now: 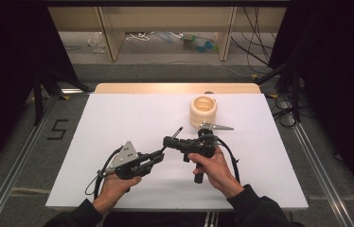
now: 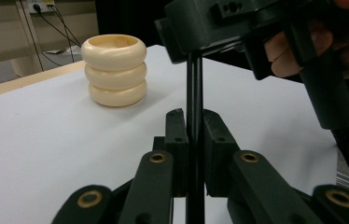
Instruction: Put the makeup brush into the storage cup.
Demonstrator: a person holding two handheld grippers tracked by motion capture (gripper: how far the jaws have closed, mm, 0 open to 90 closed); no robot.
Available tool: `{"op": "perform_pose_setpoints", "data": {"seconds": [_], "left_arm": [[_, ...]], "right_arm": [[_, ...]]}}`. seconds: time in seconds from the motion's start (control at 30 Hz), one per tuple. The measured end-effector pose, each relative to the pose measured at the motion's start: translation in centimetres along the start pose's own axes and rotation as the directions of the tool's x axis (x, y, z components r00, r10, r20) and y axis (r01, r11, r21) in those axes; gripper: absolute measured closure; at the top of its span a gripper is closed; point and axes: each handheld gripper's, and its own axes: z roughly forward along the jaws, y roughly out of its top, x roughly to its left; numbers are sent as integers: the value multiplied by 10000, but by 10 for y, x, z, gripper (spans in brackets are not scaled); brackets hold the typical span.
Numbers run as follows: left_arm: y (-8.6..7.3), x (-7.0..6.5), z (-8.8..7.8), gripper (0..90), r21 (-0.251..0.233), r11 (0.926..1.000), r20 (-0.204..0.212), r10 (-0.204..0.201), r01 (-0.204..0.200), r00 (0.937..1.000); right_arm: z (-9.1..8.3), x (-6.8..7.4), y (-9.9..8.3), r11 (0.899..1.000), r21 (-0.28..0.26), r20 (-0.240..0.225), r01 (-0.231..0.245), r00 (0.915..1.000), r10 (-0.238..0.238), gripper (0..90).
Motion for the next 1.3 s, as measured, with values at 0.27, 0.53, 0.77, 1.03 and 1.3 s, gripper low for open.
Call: {"op": "perform_pose_setpoints", "data": {"seconds": [0.27, 0.53, 0.77, 1.03, 1.3], "left_arm": [[-2, 0, 2, 672, 364, 9988, -61, 342, -339, 9994], [-2, 2, 1, 530, 465, 9984, -132, 336, -330, 9993], [-2, 6, -5, 410, 570, 9968, -724, 597, -556, 9956], [-4, 8, -9, 343, 930, 9938, -851, 694, -614, 9940], [-7, 15, -17, 321, 977, 9936, -986, 654, -558, 9930]], "right_arm": [[3, 12, 3, 9914, 389, 185, 1253, 9918, -1261, 839], [1, 14, 6, 9786, 647, 471, 1951, 9790, -1983, 839], [-2, 19, 10, 9435, 1127, 1092, 3117, 9399, -3235, 839], [-4, 21, 14, 9027, 1729, 1592, 3940, 8933, -4204, 839], [-12, 16, 20, 8915, 1944, 1993, 4093, 8734, -4444, 839]]}}
